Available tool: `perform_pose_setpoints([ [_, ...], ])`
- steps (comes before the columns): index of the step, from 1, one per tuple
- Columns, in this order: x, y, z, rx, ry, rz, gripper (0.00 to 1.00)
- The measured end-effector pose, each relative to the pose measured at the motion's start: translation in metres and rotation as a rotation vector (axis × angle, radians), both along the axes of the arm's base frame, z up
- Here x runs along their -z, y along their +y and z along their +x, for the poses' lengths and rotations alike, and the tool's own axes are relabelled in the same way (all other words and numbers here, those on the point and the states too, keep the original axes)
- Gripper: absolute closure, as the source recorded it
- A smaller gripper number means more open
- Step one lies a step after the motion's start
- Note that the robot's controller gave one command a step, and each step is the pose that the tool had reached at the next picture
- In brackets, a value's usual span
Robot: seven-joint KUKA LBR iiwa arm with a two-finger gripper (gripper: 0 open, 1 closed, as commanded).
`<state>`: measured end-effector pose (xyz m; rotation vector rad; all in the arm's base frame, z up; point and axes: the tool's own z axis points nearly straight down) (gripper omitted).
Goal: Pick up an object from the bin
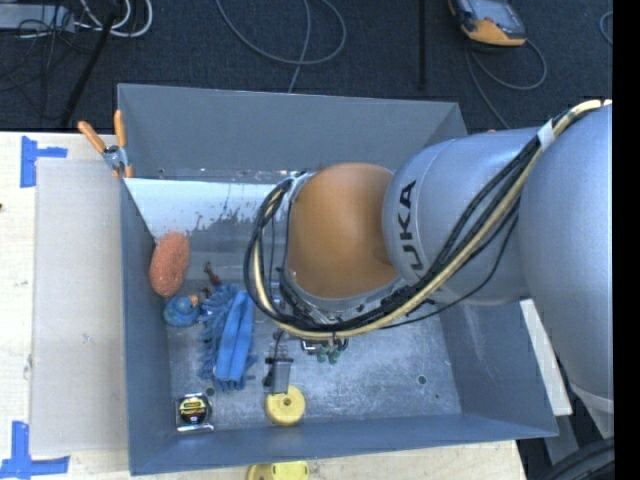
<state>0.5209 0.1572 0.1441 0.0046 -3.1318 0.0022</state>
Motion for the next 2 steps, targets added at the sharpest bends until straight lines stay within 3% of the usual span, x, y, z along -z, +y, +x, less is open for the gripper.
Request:
perform_pose_setpoints([
  [1, -0.004, -0.001, 0.002, 0.005, -0.008, 0.001, 0.00],
  [2, 0.000, 0.014, 0.028, -0.189, -0.009, 0.001, 0.00],
])
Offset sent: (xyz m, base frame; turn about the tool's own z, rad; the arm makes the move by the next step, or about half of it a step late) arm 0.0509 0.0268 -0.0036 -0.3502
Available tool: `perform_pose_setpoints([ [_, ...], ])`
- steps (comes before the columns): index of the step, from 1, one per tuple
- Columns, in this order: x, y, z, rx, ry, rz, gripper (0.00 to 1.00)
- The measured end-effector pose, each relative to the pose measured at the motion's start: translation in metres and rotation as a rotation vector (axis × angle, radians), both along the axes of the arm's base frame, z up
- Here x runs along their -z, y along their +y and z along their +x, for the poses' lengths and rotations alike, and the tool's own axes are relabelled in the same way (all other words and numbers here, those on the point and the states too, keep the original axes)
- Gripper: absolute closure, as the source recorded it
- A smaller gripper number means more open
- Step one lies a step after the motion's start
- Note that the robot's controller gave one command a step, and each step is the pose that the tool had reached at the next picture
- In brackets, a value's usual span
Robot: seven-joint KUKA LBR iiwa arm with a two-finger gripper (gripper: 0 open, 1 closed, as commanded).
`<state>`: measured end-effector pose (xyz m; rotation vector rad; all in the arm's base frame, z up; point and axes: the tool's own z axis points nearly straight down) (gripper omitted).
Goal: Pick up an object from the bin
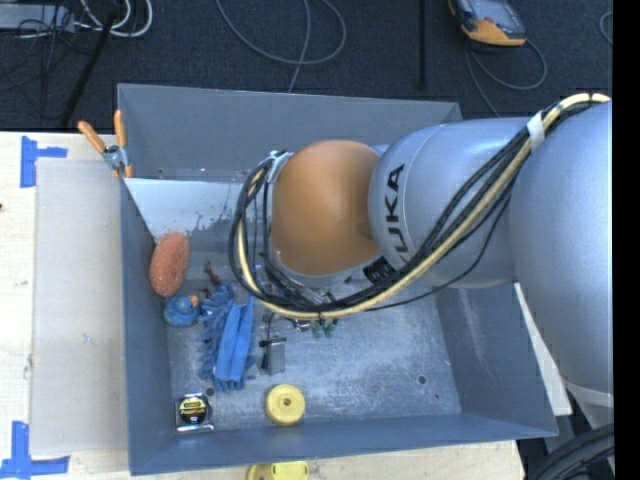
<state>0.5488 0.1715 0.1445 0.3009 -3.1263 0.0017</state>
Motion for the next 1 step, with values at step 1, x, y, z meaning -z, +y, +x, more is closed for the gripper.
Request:
perform_pose_setpoints([
  [1, 0.0082, 0.0030, 0.0245, -0.233, -0.003, 0.002, 0.00],
])
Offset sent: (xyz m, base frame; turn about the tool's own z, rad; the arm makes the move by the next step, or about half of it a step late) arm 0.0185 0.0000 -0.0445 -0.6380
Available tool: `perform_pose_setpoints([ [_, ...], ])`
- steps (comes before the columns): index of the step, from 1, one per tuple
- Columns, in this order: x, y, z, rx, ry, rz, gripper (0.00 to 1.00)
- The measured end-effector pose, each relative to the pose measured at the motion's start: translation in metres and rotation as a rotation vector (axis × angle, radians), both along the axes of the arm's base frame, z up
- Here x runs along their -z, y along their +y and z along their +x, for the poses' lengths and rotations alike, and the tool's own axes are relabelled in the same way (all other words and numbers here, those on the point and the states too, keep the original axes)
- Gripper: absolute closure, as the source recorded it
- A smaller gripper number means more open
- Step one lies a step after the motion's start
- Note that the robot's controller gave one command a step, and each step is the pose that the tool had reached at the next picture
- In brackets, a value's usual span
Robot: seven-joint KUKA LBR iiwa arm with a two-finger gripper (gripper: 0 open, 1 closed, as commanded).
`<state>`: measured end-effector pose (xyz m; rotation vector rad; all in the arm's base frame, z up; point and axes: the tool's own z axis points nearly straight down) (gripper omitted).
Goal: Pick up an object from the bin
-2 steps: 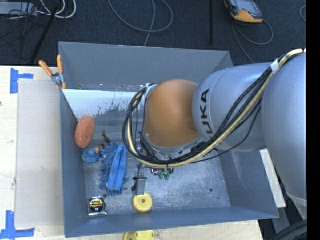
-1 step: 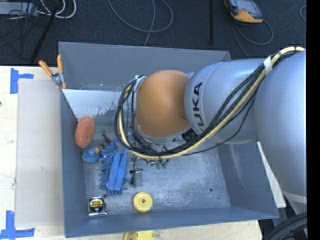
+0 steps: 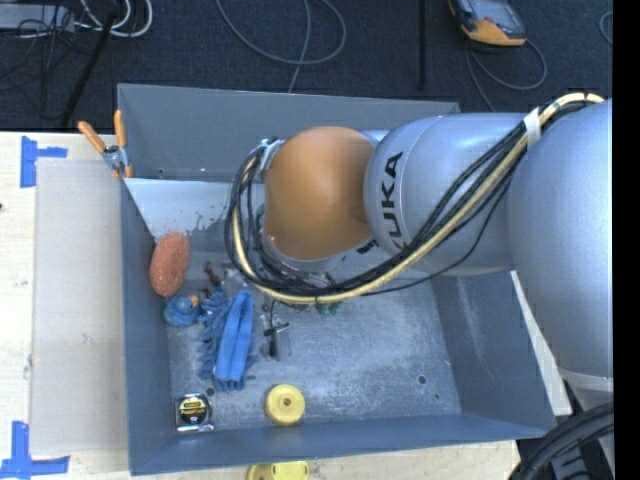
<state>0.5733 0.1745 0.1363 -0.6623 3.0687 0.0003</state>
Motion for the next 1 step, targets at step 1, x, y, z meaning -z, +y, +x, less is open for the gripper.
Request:
perform_pose_setpoints([
  [1, 0.0209, -0.0007, -0.0041, -0.259, 0.002, -0.001, 0.00],
])
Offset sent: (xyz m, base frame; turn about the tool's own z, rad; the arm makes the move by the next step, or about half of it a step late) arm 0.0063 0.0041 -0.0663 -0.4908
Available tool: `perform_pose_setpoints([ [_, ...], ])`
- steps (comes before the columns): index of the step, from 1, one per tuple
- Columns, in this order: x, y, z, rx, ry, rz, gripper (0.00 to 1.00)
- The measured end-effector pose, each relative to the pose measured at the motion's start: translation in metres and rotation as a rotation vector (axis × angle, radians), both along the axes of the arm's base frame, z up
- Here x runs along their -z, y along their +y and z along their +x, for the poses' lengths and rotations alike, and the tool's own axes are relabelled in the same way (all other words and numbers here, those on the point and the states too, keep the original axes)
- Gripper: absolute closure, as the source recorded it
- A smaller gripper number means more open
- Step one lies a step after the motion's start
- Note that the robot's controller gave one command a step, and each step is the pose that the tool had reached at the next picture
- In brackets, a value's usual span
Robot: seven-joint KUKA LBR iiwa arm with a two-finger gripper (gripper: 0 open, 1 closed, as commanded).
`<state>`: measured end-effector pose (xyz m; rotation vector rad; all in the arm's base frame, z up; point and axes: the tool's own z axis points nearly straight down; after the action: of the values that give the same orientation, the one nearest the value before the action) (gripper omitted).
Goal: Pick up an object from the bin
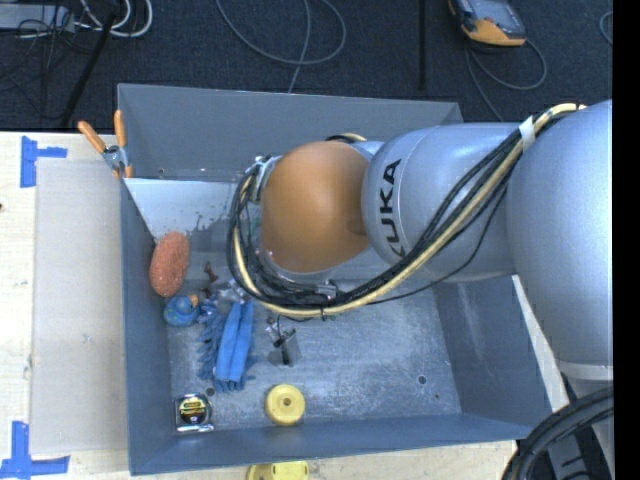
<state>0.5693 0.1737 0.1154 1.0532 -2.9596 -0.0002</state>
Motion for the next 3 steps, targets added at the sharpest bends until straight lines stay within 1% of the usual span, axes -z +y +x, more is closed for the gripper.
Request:
perform_pose_setpoints([
  [1, 0.0457, 0.0054, 0.0112, -0.230, -0.003, 0.002, 0.00],
  [2, 0.0436, -0.0005, 0.0147, -0.282, -0.003, 0.003, 1.00],
  [3, 0.0436, -0.0006, 0.0147, -0.281, -0.003, 0.004, 1.00],
])
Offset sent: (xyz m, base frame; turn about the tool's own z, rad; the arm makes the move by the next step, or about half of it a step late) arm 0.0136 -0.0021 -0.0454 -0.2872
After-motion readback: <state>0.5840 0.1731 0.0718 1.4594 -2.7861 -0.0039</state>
